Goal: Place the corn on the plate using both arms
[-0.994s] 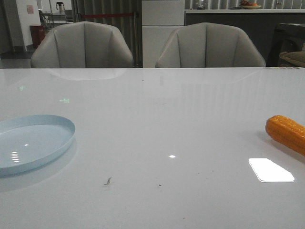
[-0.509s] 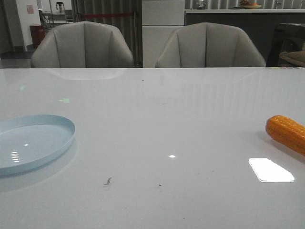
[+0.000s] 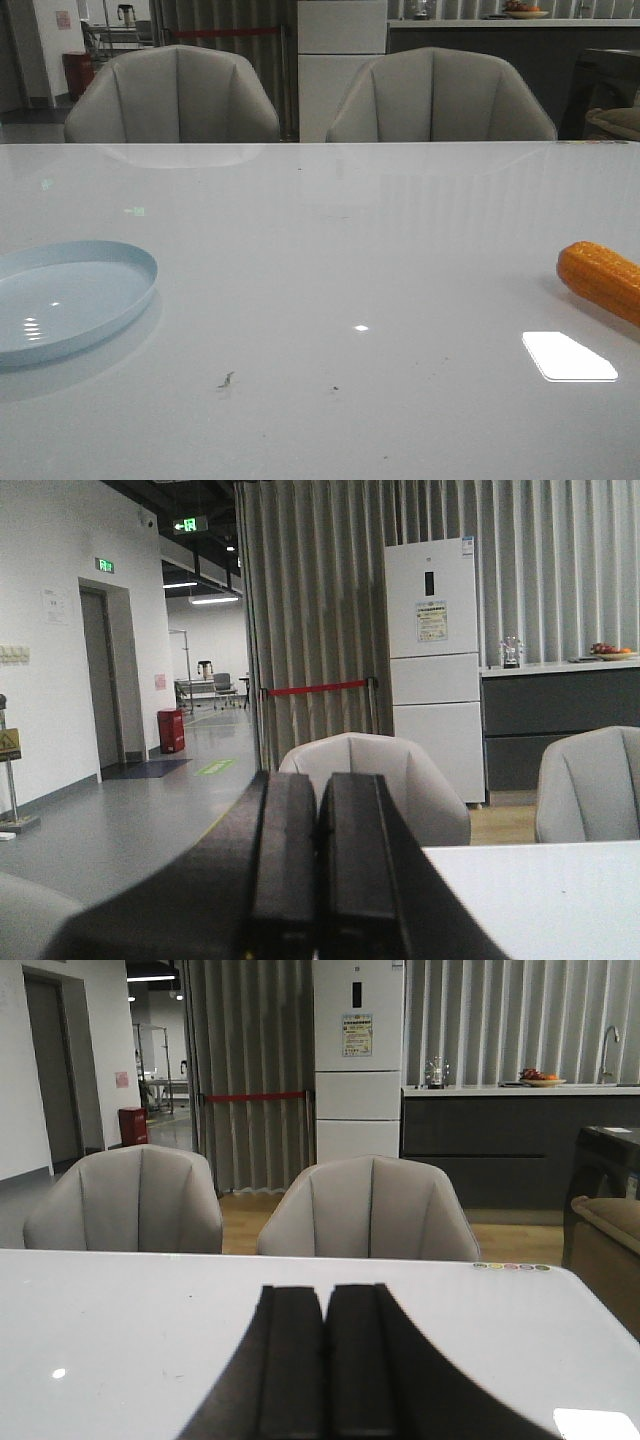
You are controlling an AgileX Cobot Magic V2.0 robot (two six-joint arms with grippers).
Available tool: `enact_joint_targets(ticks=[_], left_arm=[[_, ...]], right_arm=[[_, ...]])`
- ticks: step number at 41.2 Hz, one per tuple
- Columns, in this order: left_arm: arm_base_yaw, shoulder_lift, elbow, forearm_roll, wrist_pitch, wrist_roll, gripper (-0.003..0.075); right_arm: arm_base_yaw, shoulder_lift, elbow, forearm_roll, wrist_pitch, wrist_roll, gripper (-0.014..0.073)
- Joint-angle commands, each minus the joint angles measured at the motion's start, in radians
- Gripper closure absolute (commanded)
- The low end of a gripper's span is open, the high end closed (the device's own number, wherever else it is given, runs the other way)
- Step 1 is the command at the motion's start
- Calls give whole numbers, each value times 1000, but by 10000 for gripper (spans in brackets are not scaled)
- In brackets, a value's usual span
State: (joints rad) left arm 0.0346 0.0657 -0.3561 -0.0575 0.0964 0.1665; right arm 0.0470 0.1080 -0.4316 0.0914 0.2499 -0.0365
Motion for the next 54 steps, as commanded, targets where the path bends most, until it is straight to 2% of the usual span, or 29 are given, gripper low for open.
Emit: enact_joint_targets(ticks=[1, 8, 15, 20, 24, 27, 32, 41, 45, 50, 54], left_arm=[[-3, 101, -131, -6, -45, -12, 634], [-3, 310, -353, -6, 75, -12, 634], [-3, 485, -516, -23, 174, -12, 634], [-3, 588, -534, -118, 272, -12, 634], [-3, 693, -534, -186, 426, -12, 634], [-3, 768, -534, -202, 482, -12, 634], [-3, 867, -534, -204, 535, -12, 634], [-3, 947, -534, -204, 532, 48, 612], [-3, 951, -534, -204, 524, 48, 575], [-3, 951, -534, -202, 524, 48, 493], [-3, 951, -534, -198, 522, 52, 412]], right_arm=[[1, 134, -145, 7, -22, -1, 565], [1, 347, -330, 7, -16, -2, 565], [1, 496, -403, 7, -15, -2, 565], [1, 583, -403, 7, 17, -2, 565], [1, 647, -403, 7, 105, -2, 565], [1, 684, -403, 7, 161, -2, 565], [1, 733, -403, 7, 219, -2, 565], [1, 791, -403, 7, 307, -2, 549], [1, 812, -403, 7, 333, -2, 438], [1, 830, -403, 7, 343, -2, 181], [1, 832, -403, 7, 339, -2, 37]])
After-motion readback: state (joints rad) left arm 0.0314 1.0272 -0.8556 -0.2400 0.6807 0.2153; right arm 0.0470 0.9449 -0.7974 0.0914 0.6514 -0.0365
